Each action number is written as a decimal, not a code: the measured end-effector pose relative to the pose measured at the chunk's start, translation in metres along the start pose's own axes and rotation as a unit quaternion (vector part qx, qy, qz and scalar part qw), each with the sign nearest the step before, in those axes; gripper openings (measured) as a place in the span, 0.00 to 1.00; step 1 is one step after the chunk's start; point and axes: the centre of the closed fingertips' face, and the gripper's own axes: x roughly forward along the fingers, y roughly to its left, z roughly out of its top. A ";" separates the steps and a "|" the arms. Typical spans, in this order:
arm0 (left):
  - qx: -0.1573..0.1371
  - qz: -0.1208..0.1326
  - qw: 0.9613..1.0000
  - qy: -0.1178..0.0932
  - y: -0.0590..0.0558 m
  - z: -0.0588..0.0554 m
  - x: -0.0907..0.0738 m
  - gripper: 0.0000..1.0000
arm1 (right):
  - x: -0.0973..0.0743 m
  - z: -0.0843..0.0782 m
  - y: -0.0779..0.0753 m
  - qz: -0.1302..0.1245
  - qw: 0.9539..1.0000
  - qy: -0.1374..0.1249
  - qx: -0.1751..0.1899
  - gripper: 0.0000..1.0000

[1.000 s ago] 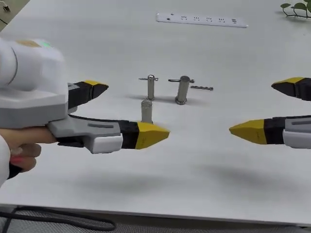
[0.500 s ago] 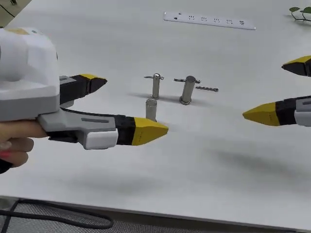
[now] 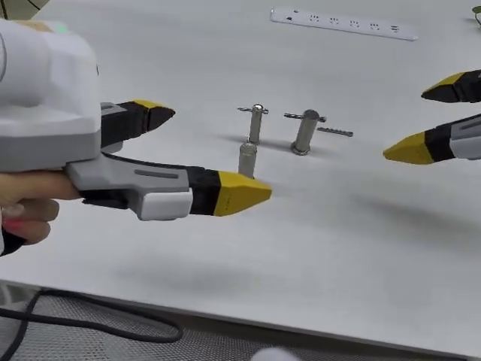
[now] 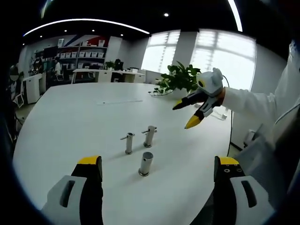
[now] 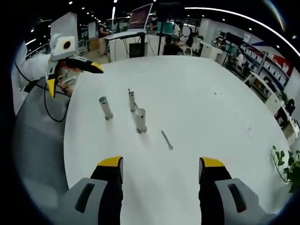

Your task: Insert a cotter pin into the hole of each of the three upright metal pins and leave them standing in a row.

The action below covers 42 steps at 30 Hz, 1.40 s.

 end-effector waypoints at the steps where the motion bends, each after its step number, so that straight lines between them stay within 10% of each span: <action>1: -0.003 -0.001 1.000 0.001 0.000 0.000 0.000 0.99 | 0.002 0.001 0.000 0.005 1.000 0.001 -0.004 0.59; 16: 0.005 0.030 1.000 0.003 0.017 -0.005 -0.013 0.99 | 0.041 -0.006 -0.002 0.047 0.996 0.054 -0.054 0.39; 42: -0.023 0.019 0.999 0.014 0.007 -0.017 -0.020 0.95 | 0.087 -0.004 -0.002 0.074 0.985 0.110 -0.110 0.09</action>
